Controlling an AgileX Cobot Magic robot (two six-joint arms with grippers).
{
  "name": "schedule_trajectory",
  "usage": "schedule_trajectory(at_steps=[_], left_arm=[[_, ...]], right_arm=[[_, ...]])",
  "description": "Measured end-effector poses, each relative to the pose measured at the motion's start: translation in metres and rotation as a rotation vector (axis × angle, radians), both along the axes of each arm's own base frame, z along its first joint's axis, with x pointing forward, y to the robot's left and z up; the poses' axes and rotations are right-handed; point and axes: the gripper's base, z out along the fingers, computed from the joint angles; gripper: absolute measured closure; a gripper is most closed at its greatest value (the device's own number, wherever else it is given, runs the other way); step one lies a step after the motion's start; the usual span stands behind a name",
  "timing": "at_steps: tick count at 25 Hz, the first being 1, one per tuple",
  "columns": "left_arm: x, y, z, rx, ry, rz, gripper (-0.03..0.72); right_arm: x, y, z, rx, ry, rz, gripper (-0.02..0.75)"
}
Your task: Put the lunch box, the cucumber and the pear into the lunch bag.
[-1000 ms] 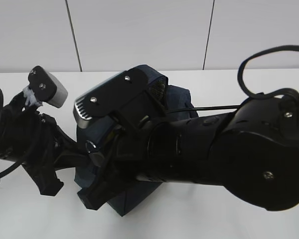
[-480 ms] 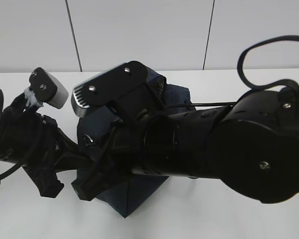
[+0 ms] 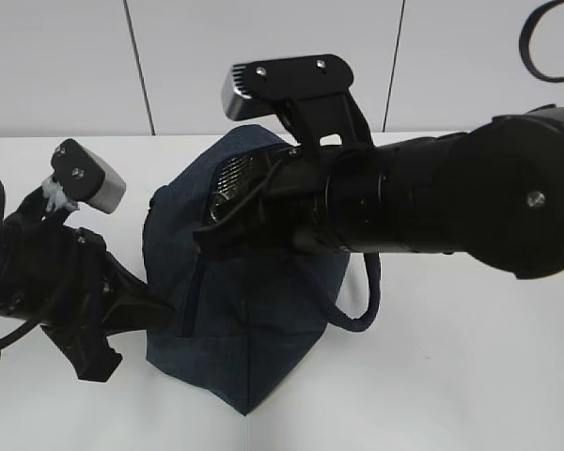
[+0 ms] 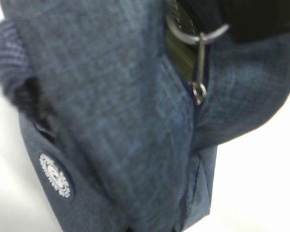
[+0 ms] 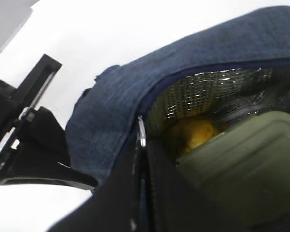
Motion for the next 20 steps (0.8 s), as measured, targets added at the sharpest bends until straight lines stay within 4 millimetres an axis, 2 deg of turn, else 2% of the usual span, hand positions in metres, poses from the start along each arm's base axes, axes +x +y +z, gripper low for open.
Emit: schedule_trajectory(at_steps=[10, 20], left_arm=[[0.000, 0.000, 0.001, -0.001, -0.004, 0.006, 0.682], [0.000, 0.001, 0.000, 0.005, -0.008, 0.008, 0.683]], right_arm=[[0.010, 0.003, 0.026, 0.030, 0.007, -0.002, 0.738], [0.012, 0.007, 0.040, 0.034, 0.012, 0.015, 0.738]])
